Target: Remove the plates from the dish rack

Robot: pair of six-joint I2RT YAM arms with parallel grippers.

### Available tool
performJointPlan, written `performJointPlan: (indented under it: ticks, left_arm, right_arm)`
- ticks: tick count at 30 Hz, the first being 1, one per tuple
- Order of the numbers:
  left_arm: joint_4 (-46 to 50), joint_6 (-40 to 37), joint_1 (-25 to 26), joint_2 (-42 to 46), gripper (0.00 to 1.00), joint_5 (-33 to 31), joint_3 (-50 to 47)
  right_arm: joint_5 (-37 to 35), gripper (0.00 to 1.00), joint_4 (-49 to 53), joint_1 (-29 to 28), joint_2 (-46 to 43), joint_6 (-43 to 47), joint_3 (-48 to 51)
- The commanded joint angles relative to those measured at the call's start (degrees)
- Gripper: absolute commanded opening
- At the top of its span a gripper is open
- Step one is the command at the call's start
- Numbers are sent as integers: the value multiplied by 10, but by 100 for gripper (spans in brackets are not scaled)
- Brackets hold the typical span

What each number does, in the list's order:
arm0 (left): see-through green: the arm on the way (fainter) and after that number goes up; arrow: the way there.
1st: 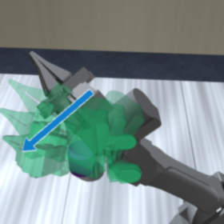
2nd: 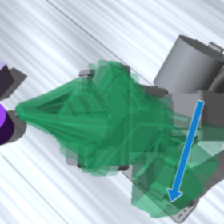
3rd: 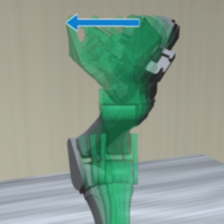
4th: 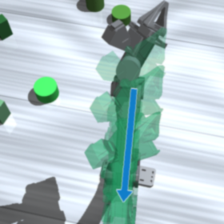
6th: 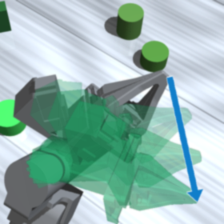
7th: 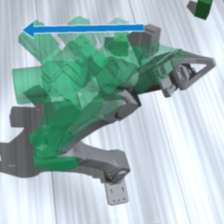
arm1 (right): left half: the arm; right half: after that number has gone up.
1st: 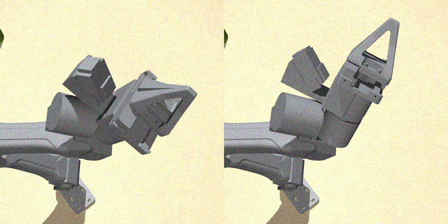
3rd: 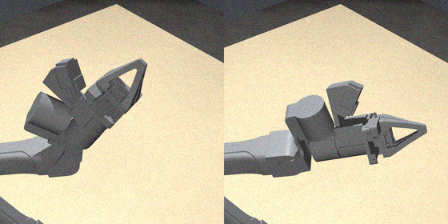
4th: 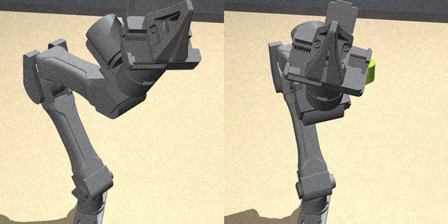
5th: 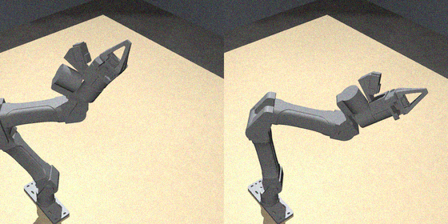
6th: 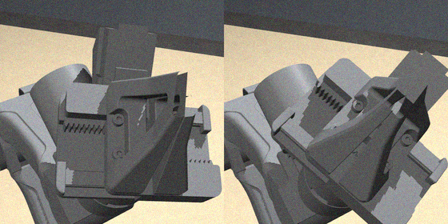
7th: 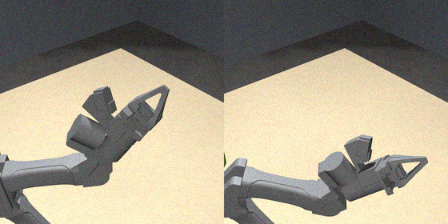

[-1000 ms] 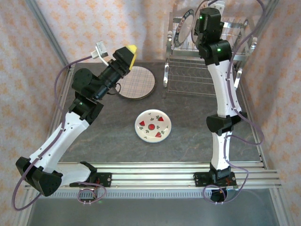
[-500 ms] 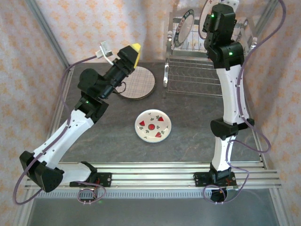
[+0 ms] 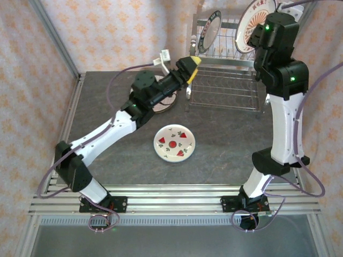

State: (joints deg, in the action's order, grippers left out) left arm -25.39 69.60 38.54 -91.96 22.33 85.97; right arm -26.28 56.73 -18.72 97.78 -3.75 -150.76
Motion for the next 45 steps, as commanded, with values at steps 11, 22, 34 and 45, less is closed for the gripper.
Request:
performJointPlan:
  ticks: [11,22,34,45]
  left_arm:
    - [-50,65,48,-126,66,54,129]
    - [-46,83,53,-143,58,57,132]
    - [69,29,53,-101,61,27,107]
    - [31,53,52,-113,58,29,112]
  right_arm:
    - [104,0,89,-3,-106,-132,89]
    - [188,0,82,4,-159,-196,168]
    - [185,0,86,23,-179,-183,187]
    - [272,0,66,33,-183,-216,230]
